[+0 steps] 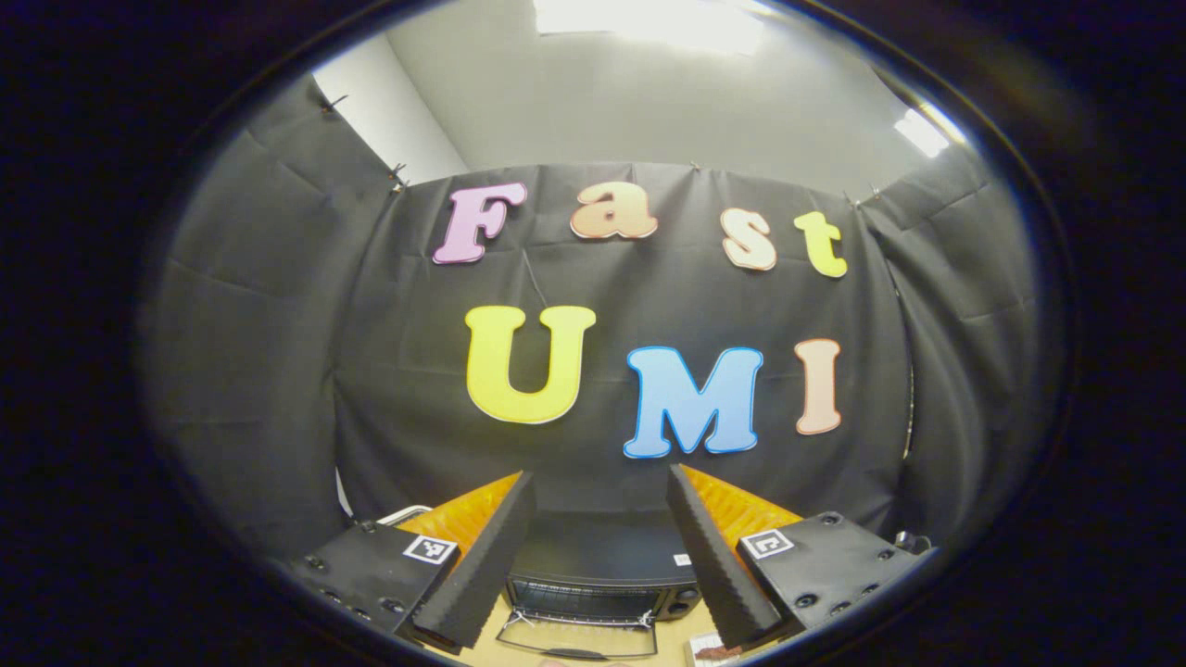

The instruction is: Open the electric oven with the left hand, put the food in, and close the electric oven.

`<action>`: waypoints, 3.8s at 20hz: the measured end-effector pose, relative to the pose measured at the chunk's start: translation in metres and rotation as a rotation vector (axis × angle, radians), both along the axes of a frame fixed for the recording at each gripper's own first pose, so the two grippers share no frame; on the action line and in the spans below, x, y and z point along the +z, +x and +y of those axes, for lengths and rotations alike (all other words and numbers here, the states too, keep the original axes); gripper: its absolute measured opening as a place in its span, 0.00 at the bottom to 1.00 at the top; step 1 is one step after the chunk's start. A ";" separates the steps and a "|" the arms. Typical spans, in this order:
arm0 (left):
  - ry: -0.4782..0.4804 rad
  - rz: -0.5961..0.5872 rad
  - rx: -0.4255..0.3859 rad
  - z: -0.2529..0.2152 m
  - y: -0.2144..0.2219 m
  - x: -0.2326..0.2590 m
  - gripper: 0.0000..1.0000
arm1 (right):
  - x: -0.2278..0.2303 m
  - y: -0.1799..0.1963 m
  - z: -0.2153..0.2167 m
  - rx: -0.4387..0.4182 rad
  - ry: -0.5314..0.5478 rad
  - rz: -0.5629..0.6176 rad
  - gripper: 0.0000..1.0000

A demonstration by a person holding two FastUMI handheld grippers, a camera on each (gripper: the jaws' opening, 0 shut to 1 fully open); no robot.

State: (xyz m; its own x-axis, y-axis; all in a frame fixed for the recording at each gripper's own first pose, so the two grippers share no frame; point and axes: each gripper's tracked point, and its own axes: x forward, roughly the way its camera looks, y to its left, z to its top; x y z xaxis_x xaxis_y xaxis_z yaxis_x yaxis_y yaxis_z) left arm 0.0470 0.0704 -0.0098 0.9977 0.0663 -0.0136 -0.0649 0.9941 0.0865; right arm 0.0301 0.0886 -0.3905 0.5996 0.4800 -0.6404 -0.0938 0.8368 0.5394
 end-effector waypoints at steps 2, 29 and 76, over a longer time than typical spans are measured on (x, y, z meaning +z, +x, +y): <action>0.032 0.010 0.029 0.005 -0.006 -0.001 0.99 | -0.016 0.001 0.006 0.007 0.029 0.037 0.98; -0.036 0.040 -0.115 0.085 0.010 -0.005 1.00 | 0.112 0.006 0.116 -0.127 0.436 -0.071 0.06; -0.044 0.155 -0.094 0.209 0.035 -0.057 0.99 | 0.036 0.127 0.229 -0.265 -0.125 -0.141 0.88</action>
State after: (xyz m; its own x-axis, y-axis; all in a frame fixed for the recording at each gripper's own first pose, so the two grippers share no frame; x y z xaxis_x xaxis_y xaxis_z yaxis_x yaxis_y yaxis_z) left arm 0.0819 0.2793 -0.0668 0.9852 -0.0317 -0.1684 0.0397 0.9982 0.0444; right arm 0.1576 0.3178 -0.3540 0.7804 0.2181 -0.5860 0.0699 0.9009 0.4283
